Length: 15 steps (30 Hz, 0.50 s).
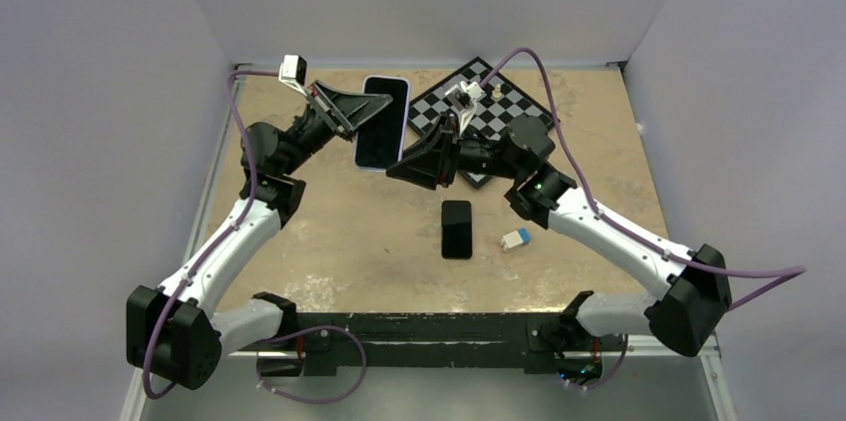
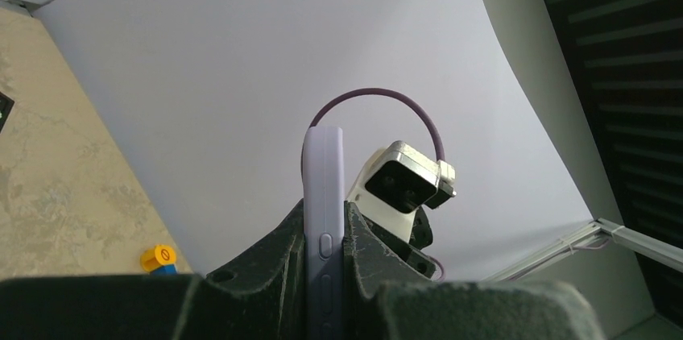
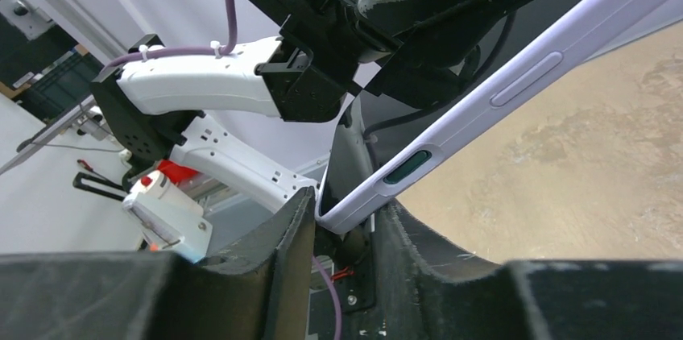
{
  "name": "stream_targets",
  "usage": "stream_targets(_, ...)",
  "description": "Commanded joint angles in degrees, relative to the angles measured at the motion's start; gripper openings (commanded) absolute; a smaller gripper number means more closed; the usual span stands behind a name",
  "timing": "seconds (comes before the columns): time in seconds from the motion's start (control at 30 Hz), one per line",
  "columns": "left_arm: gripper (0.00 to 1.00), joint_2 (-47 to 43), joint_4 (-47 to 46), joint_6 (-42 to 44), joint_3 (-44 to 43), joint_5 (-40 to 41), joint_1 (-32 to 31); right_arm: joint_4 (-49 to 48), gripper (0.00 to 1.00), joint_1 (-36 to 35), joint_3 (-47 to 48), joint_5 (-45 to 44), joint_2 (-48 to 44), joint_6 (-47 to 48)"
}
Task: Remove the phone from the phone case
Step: Remove the phone case from the phone.
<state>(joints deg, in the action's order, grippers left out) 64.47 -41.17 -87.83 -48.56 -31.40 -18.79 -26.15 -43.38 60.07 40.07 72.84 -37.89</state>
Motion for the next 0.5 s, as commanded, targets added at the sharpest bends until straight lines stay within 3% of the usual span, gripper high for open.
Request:
stream_targets(0.0, 0.00, -1.7, -4.0, -1.3, -3.4, 0.5, 0.2, -2.2, 0.27, 0.1, 2.2, 0.0, -0.4, 1.2)
stream_targets(0.2, 0.00, -0.3, -6.4, -10.3, -2.8, 0.1, 0.2, -3.4, 0.00, 0.2, 0.1, -0.7, -1.3, 12.0)
stream_targets(0.47, 0.00, -1.1, -3.0, -16.3, -1.8, -0.8, -0.2, -1.1, 0.00, 0.1, 2.0, -4.0, -0.9, 30.8)
